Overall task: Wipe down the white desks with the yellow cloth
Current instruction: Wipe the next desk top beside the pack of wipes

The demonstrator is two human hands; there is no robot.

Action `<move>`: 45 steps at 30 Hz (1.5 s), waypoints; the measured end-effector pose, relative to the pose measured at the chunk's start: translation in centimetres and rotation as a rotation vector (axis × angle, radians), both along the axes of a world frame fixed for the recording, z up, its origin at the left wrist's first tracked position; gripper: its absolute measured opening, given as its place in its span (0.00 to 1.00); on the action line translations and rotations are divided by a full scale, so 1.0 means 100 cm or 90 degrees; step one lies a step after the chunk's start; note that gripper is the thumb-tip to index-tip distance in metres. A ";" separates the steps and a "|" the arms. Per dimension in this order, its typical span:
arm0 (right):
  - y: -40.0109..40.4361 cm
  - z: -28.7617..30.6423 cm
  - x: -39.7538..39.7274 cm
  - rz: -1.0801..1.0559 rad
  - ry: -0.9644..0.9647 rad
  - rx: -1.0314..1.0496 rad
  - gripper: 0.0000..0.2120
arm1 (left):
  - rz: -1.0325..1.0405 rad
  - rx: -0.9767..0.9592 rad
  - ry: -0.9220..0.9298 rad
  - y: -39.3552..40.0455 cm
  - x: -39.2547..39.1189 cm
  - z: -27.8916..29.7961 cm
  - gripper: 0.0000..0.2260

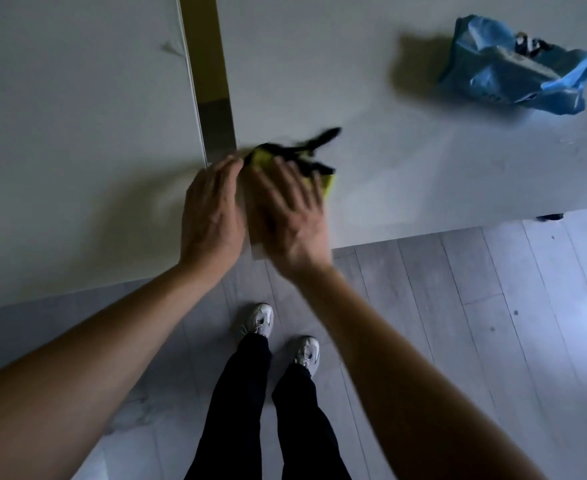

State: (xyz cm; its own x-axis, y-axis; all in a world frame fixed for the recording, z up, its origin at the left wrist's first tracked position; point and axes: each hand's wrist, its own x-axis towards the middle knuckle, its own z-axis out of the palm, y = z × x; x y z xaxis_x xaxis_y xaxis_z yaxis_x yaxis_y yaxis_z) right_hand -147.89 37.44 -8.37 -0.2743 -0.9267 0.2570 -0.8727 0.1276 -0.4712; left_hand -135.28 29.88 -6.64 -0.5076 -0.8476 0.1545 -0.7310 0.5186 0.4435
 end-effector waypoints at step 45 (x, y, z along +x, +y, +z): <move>-0.098 0.003 -0.066 0.212 0.028 0.085 0.25 | 0.147 0.055 0.000 0.053 -0.047 -0.033 0.27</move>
State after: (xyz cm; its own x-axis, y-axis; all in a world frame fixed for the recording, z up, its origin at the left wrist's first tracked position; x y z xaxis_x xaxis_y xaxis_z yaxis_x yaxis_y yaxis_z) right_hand -154.51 27.66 -8.11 0.0571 -0.9895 0.1325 -0.8962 -0.1093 -0.4300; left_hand -139.94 35.21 -9.93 -0.2988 -0.9513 0.0758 -0.8258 0.2975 0.4790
